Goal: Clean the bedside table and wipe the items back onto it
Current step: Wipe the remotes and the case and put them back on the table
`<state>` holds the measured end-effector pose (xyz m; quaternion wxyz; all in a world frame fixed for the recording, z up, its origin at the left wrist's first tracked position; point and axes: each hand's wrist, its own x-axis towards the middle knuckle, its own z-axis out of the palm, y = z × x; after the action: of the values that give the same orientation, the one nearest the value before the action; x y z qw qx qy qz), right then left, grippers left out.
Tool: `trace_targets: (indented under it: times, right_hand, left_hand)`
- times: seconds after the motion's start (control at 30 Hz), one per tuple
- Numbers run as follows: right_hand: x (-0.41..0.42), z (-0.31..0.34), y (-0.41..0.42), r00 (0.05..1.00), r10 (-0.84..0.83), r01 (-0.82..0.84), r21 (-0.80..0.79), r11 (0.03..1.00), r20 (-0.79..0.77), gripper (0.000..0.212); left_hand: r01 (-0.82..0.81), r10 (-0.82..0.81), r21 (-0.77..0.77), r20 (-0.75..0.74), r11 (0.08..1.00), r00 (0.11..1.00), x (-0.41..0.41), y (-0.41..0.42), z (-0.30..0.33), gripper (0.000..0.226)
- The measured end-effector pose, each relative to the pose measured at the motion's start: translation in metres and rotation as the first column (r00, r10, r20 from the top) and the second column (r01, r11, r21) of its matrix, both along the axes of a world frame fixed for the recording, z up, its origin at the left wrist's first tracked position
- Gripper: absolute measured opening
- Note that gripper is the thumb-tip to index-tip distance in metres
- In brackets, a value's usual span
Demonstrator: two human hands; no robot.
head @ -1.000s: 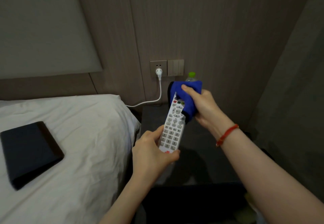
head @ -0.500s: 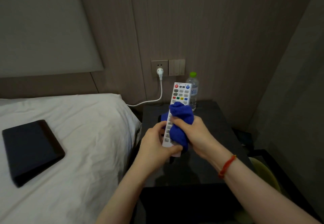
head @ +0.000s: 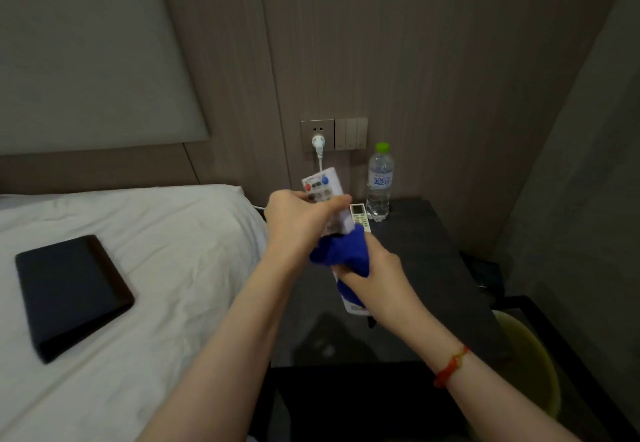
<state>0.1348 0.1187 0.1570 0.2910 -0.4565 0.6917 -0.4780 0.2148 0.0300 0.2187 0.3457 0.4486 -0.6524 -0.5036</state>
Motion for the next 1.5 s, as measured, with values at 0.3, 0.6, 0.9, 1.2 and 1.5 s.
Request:
trace_targets:
  times: [0.3,0.6,0.9,1.2,1.5]
  right_hand:
    - [-0.008,0.014,-0.003,0.967,0.219,-0.215,-0.043,0.976,0.127,0.017]
    - [-0.009,-0.006,-0.004,0.995,0.099,-0.099,0.107,0.989,0.01,0.025]
    - [-0.002,0.009,-0.011,0.94,-0.142,0.137,-0.039,0.99,-0.31,0.039]
    - [-0.015,-0.006,0.008,0.925,0.179,-0.068,-0.316,0.946,0.337,0.034]
    - [-0.023,0.038,-0.011,0.873,0.383,-0.289,-0.311,0.905,0.302,0.035]
  left_hand:
    - [-0.047,0.048,0.015,-0.101,0.999,0.994,0.0,0.0,-0.007,0.017]
    - [-0.075,0.076,0.012,-0.174,0.997,0.982,0.001,-0.006,-0.005,0.024]
    - [0.0,0.017,0.088,-0.186,0.996,0.982,-0.007,0.004,-0.027,0.038]
    - [0.273,-0.081,0.419,-0.422,0.866,0.903,0.012,0.0,-0.038,0.032]
    - [0.463,-0.285,0.362,-0.447,0.809,0.848,0.017,0.005,-0.038,0.024]
